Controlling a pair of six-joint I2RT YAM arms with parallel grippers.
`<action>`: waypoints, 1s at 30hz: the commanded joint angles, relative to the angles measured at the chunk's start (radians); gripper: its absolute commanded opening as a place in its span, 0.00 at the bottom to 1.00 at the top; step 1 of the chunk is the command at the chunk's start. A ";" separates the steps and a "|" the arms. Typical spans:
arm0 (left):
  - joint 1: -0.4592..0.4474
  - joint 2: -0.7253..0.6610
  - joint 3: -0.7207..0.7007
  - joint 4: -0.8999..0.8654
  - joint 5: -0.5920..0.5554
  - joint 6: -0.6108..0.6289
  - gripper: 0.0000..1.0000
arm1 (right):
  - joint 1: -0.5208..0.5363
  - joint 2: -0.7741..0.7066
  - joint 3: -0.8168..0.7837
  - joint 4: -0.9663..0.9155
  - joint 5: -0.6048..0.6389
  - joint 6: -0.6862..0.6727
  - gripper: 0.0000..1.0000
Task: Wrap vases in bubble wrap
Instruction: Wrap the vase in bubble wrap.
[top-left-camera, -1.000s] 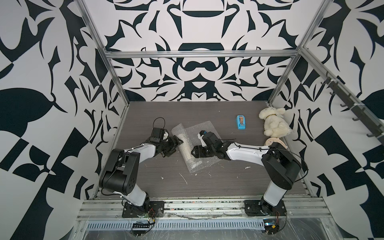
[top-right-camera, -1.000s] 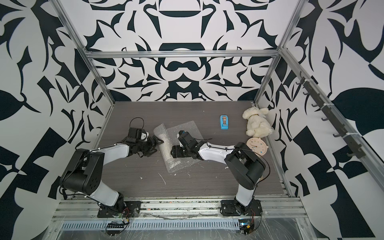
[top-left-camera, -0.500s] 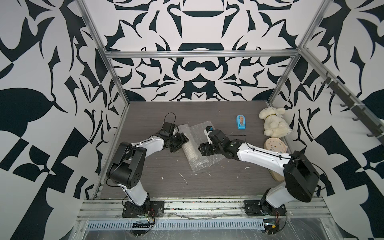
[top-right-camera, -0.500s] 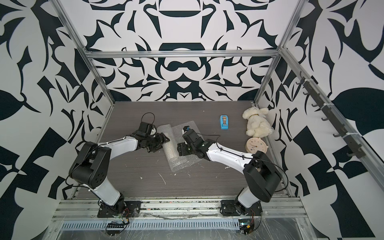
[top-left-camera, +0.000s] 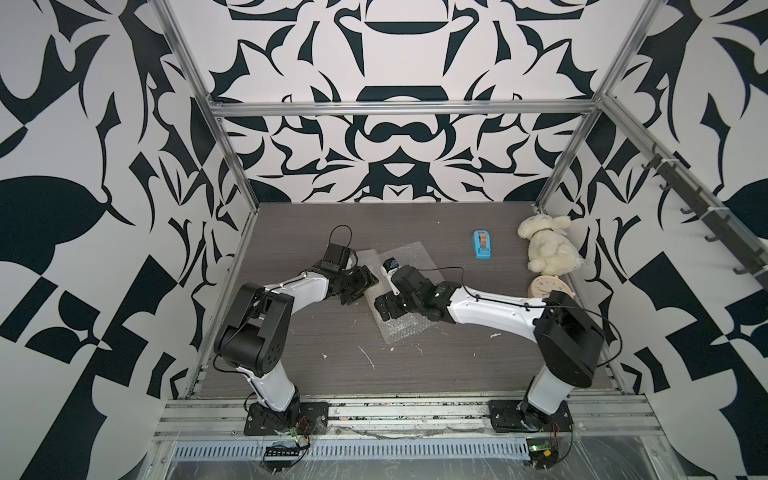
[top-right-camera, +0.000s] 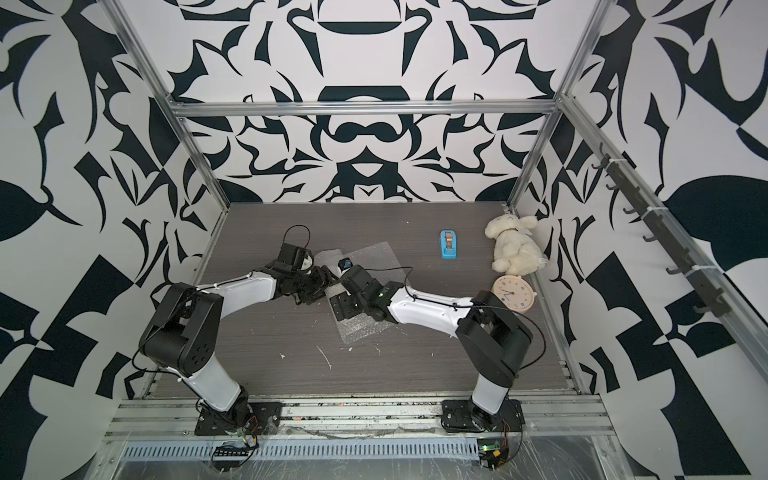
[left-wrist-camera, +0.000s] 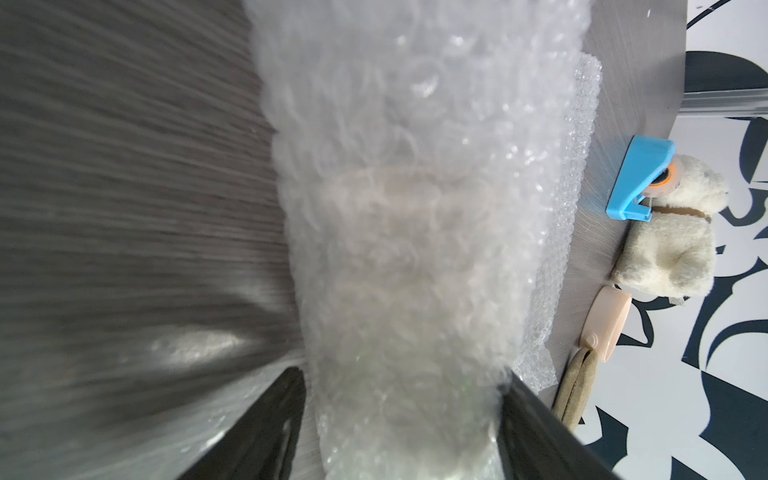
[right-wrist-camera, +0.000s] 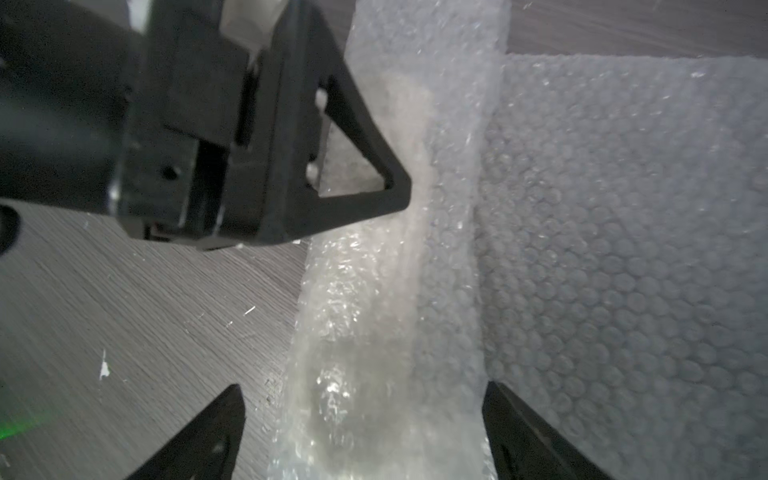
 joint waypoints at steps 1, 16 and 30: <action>-0.001 0.022 -0.007 -0.081 0.001 0.015 0.74 | 0.013 0.017 0.065 0.035 0.052 -0.017 0.94; 0.049 -0.040 -0.053 0.075 0.183 -0.068 0.77 | 0.049 0.123 0.052 0.059 0.090 0.033 0.75; 0.108 -0.193 -0.084 0.024 0.209 -0.042 0.82 | -0.090 0.079 -0.116 0.273 -0.273 0.123 0.63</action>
